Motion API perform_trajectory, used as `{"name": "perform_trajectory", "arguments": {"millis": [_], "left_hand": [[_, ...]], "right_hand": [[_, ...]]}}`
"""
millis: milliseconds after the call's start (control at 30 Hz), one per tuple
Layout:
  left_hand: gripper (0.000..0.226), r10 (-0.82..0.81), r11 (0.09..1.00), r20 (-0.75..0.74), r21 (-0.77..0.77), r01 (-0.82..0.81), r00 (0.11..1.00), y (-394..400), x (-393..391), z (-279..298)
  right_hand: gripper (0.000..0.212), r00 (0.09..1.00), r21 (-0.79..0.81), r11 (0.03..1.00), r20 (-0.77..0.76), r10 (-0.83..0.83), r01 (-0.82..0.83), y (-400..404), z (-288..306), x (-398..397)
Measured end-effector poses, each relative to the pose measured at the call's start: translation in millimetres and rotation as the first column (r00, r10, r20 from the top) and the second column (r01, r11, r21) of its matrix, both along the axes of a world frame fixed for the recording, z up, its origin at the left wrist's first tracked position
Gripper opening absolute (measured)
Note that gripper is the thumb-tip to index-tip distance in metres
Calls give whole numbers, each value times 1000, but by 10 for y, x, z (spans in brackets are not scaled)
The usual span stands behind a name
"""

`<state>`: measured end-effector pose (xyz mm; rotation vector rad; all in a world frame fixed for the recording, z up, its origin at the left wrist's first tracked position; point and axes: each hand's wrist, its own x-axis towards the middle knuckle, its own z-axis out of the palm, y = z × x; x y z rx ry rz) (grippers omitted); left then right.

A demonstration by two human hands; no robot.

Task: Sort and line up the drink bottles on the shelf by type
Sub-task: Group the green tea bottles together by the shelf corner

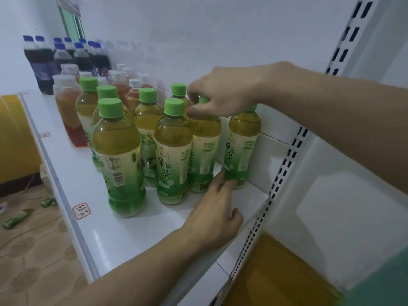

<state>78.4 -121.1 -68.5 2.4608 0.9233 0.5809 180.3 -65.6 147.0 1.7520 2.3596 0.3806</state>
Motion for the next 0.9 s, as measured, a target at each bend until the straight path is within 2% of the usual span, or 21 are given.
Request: {"name": "perform_trajectory", "arguments": {"millis": [133, 333, 533, 767, 900], "left_hand": [[50, 21, 999, 61, 28, -22, 998, 90, -66, -28], [40, 79, 996, 107, 43, -84, 991, 158, -38, -41], [52, 180, 983, 145, 9, -183, 973, 201, -57, -48], [55, 189, 980, -23, -52, -190, 982, 207, 27, -40], [58, 175, 982, -82, -61, -181, 981, 253, 74, -23]], "right_hand": [[31, 999, -31, 999, -40, 6, -8, 179, -6, 86], [14, 965, -116, 993, -254, -67, 38, 249, 103, 227], [10, 987, -77, 995, -137, -81, 71, 289, 53, 319], [22, 992, -25, 992, -34, -126, 125, 267, 27, 390], [16, 988, -29, 988, -7, -155, 155, 313, 16, 399]]}}
